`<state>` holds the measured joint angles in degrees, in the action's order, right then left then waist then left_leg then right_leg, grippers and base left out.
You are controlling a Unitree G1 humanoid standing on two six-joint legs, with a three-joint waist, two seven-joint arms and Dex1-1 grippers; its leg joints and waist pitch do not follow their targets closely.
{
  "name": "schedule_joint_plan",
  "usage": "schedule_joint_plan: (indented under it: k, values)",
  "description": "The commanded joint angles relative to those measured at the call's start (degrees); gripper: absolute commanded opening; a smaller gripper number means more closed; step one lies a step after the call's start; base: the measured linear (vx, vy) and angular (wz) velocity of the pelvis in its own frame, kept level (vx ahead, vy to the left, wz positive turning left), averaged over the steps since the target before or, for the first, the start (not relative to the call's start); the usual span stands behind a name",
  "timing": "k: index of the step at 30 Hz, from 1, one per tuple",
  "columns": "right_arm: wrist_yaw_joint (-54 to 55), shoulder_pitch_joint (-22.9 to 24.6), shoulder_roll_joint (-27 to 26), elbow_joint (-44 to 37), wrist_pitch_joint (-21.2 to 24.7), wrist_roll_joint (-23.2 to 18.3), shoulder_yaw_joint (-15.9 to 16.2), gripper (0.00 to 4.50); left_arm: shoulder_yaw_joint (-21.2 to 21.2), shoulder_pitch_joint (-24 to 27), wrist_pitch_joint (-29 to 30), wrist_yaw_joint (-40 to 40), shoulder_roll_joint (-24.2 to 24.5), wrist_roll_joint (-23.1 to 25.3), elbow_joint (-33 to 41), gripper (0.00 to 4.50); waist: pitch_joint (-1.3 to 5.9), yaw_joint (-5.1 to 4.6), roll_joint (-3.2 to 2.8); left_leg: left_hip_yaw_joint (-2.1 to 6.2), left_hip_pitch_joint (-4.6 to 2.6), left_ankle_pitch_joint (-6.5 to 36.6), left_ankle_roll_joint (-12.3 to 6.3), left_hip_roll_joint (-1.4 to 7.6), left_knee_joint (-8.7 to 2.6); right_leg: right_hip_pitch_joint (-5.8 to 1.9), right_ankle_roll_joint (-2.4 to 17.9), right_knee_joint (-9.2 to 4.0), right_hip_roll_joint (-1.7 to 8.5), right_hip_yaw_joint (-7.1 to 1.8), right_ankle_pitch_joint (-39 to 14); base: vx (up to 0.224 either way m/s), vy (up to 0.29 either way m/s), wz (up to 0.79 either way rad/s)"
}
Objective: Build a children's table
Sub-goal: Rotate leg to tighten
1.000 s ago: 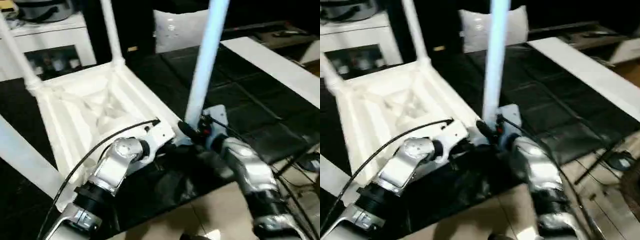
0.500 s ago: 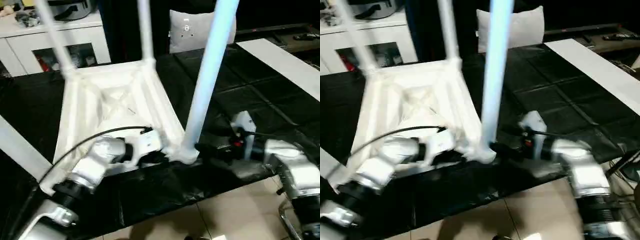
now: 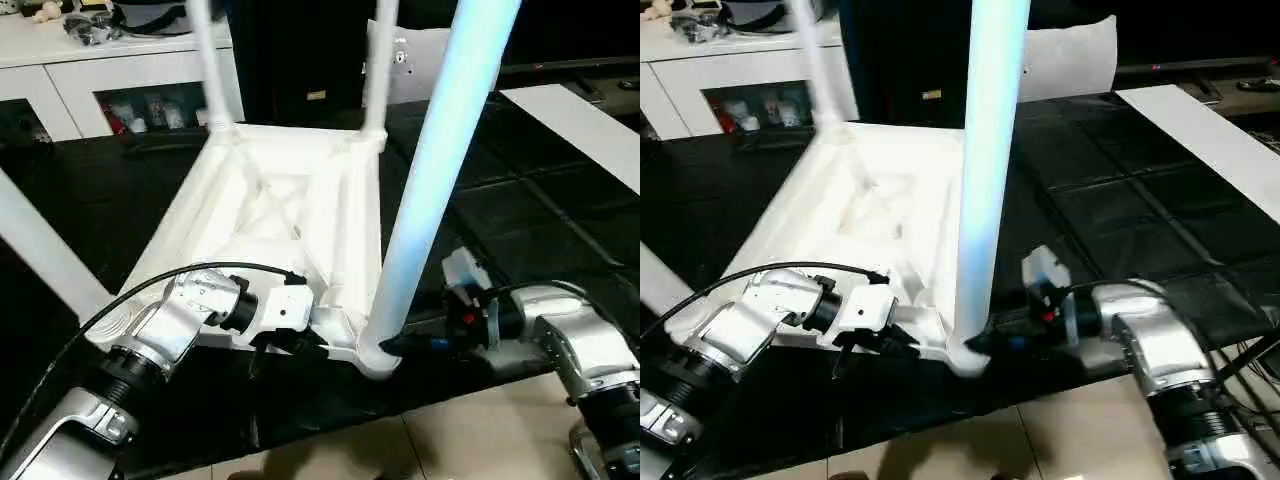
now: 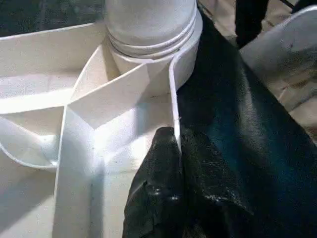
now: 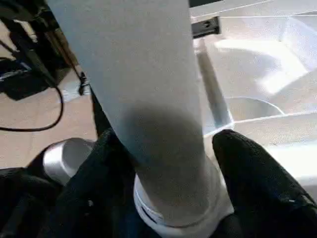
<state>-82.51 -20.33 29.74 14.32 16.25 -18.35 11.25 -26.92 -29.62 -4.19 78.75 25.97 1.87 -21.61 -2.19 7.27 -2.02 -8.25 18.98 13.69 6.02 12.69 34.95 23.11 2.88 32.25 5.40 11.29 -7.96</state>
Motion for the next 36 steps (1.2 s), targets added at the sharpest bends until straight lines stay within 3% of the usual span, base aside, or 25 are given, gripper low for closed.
schedule_joint_plan:
  k: [1,5,9,13,18,21,23,24,25,26,28,29,30,31,32,33,34,35,36]
  values:
    - [-0.4,-1.1,-0.7,-0.6,0.4,-0.4,0.7,2.57,-3.3,-1.1,-2.7,3.9,-1.1,-0.1,1.4,0.00,4.09,-0.30,0.62,-0.86,0.70,2.7,-4.99,1.03,-3.87,-3.99,3.5,-3.51,3.67,-4.13,-19.8,0.000,0.000,0.00]
    - [-1.3,-1.0,-0.8,-0.9,1.7,-1.2,1.5,2.17,-3.2,-1.1,-2.9,4.4,-1.3,-0.3,1.2,0.00,4.11,-0.27,0.61,-0.77,0.74,2.6,-4.79,1.11,-3.89,-4.02,3.2,-3.47,3.56,-4.08,-19.6,0.000,0.000,0.00]
    - [-1.0,-0.3,-1.2,-1.6,2.5,-2.0,1.0,2.12,-3.0,-0.7,-1.7,4.0,-1.1,-0.2,1.4,0.00,4.13,-0.22,0.84,-0.82,0.76,2.4,-4.74,1.06,-3.88,-4.02,3.0,-3.46,3.58,-4.09,-19.5,0.000,0.000,0.00]
    - [1.3,1.1,-1.9,-2.9,2.9,-2.7,-0.1,2.10,-1.8,0.2,1.7,2.3,-1.3,-0.9,2.1,0.00,4.07,-0.21,0.95,-0.89,0.82,2.3,-4.61,0.99,-3.90,-4.05,2.6,-3.55,3.65,-4.10,-20.2,0.000,0.000,0.00]
    - [14.9,3.1,-7.2,-3.9,3.4,-0.2,-3.4,2.10,1.1,2.5,11.5,-4.7,-2.9,-1.3,5.8,0.00,3.79,-0.84,0.92,-0.90,0.69,4.1,-3.41,0.78,-4.11,-3.95,1.3,-4.22,3.64,-3.76,-23.5,0.000,0.000,0.00]
    - [28.6,2.1,-13.3,-1.5,4.6,2.5,-5.8,2.08,2.3,3.6,15.9,-11.3,-5.8,-0.2,7.3,0.00,3.29,-2.27,0.77,-0.90,0.57,7.4,-1.83,0.03,-3.97,-3.78,-1.4,-5.60,3.30,-2.72,-29.2,0.000,0.000,0.00]
    - [34.1,1.4,-16.3,-0.4,5.1,3.8,-5.9,2.07,2.8,3.5,18.3,-15.0,-8.3,0.3,7.3,0.00,3.04,-4.33,0.54,-0.61,0.35,11.3,-1.65,-0.24,-3.63,-3.84,-4.4,-7.06,3.02,-1.19,-33.0,0.000,0.000,0.00]
    - [34.5,1.3,-16.6,-0.3,5.0,3.9,-5.9,2.07,2.9,3.4,18.5,-15.4,-8.6,0.4,7.3,0.00,3.00,-4.97,0.42,-0.50,0.34,12.4,-1.82,-0.21,-3.53,-3.90,-4.9,-7.31,2.93,-0.82,-33.2,0.000,0.000,0.00]
    - [38.2,0.4,-18.9,1.0,4.8,5.1,-5.6,2.07,3.5,2.8,20.4,-19.0,-11.1,1.0,6.5,0.00,3.00,-6.05,0.21,-0.19,0.52,14.3,-1.96,0.03,-3.45,-4.37,-6.3,-7.82,2.88,0.00,-33.5,0.000,0.000,0.00]
    - [41.3,-0.4,-20.7,2.3,4.9,5.8,-5.8,2.06,3.8,2.2,21.5,-21.1,-12.6,1.4,5.9,0.00,3.01,-7.40,0.02,0.31,1.06,16.1,-2.11,0.72,-3.66,-5.05,-6.9,-7.88,2.89,0.44,-32.6,0.000,0.000,0.00]
    - [47.4,-2.3,-23.6,5.0,5.1,7.1,-6.5,2.05,4.1,0.9,23.1,-25.0,-15.1,2.5,4.6,0.00,2.74,-8.22,-0.76,1.00,0.65,20.1,-2.63,2.19,-4.48,-5.38,-6.3,-7.58,3.06,0.54,-31.6,0.000,0.000,0.00]
    - [52.1,-3.7,-25.4,7.1,5.4,8.3,-7.2,2.05,4.5,0.0,24.0,-27.7,-16.7,3.2,3.6,0.00,2.76,-8.86,-0.69,2.56,1.73,25.6,-2.22,4.62,-6.48,-6.73,-4.6,-3.51,3.67,-1.98,-26.3,0.000,0.000,0.00]
    - [55.5,-5.2,-26.9,9.4,5.0,9.2,-7.5,2.05,4.5,-0.8,24.1,-30.2,-18.1,4.1,2.3,0.00,2.60,-9.02,-0.41,2.24,1.18,26.6,-2.01,4.27,-6.50,-6.12,-4.1,-3.80,3.71,-2.60,-26.6,0.000,0.000,0.00]
    - [57.0,-6.1,-28.0,10.8,4.1,9.8,-7.6,2.05,4.7,-1.4,24.3,-32.1,-19.3,4.8,1.4,0.00,2.05,-10.01,0.64,0.45,-0.90,25.3,-1.28,0.53,-3.68,-3.23,-5.0,-7.69,3.47,-0.87,-36.3,0.000,0.000,0.00]
    - [57.4,-7.4,-29.7,12.9,2.1,9.9,-7.7,2.05,4.4,-2.4,24.1,-34.9,-20.8,6.5,-0.1,0.00,2.51,-10.64,0.39,-1.04,-2.35,20.4,-1.75,-2.36,-1.26,-2.11,-7.0,-9.98,3.76,1.88,-42.1,0.000,0.000,0.00]
    - [57.2,-7.5,-30.0,13.1,1.7,9.9,-7.7,2.60,4.3,-2.5,24.0,-35.4,-20.9,7.0,-0.3,0.00,2.69,-11.32,0.23,-0.27,0.14,18.8,-2.76,-1.47,-1.81,-4.35,-9.1,-9.72,3.39,2.93,-39.9,0.000,0.000,0.00]
    - [57.2,-7.6,-30.1,13.4,1.1,10.1,-7.6,2.60,4.1,-2.6,23.6,-36.0,-20.9,7.7,-0.7,0.00,2.69,-11.32,0.23,-0.27,0.14,18.8,-2.76,-1.47,-1.81,-4.35,-9.1,-9.72,3.39,2.93,-39.9,0.000,0.000,0.00]
    - [57.4,-7.6,-30.1,13.8,0.3,10.5,-7.7,2.74,4.0,-2.6,23.4,-36.8,-21.0,8.4,-1.0,0.00,2.77,-11.07,-0.95,1.85,0.98,21.9,-3.44,2.57,-4.23,-5.96,-7.1,-6.97,3.90,0.85,-31.5,0.000,0.000,0.00]
    - [56.9,-7.4,-29.9,13.7,0.1,10.3,-7.9,2.79,4.2,-2.5,23.6,-36.8,-20.9,8.3,-0.9,0.00,2.83,-10.85,-1.06,2.29,1.08,23.4,-3.39,3.60,-4.99,-6.08,-5.6,-5.62,3.95,-0.36,-28.2,0.000,0.000,0.00]
